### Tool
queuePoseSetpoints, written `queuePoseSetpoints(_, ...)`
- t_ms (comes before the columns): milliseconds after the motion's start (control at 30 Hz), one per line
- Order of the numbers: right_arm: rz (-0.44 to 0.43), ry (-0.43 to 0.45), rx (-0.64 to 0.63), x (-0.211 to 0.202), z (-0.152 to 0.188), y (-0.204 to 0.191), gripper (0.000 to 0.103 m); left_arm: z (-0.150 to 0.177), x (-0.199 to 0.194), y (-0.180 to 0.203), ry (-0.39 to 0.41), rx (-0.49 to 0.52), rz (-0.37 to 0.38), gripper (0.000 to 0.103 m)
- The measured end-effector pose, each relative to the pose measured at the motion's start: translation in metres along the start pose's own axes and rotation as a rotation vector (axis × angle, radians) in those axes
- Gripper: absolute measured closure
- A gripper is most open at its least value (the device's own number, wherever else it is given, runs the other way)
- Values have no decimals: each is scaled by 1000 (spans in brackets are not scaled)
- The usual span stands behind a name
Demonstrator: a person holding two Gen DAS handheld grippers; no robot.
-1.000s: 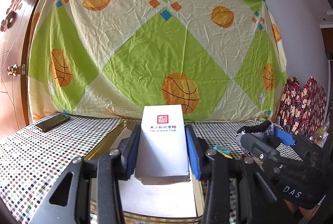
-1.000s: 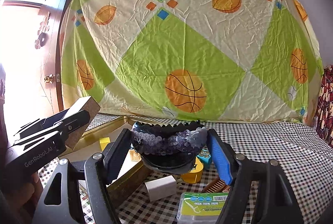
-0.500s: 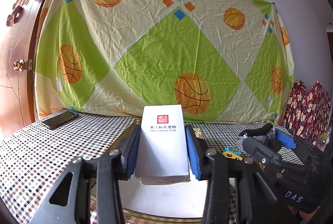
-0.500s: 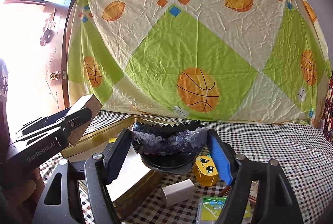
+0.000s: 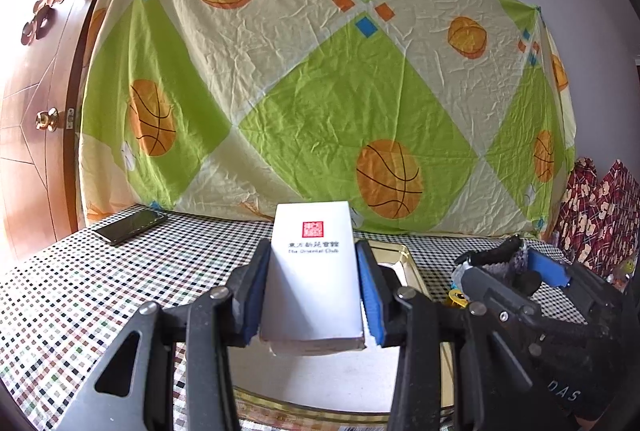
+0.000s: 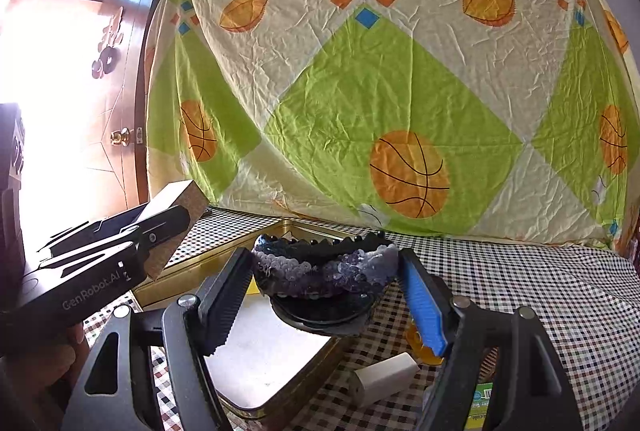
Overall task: Organize rigid objects
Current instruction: 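Carry white box over tin with left tool while right tool carries the bowl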
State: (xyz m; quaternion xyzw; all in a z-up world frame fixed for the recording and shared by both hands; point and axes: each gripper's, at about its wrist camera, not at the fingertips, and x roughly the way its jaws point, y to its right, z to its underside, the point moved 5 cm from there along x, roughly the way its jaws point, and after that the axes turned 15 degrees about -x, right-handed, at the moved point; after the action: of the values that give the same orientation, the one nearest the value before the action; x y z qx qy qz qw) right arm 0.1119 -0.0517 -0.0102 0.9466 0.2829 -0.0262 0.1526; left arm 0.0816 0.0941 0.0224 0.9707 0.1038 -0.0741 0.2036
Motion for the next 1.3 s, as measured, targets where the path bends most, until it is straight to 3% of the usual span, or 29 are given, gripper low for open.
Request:
queuePoseSetpoints(733,-35,-14,-31,18,-8,-22,28,-5,10,-22,-25,31,-38,62)
queuePoseSetpoints(1300,-65,-45,-34,28,-12,-24,28,-8,30,-26,-120,60,-45,62)
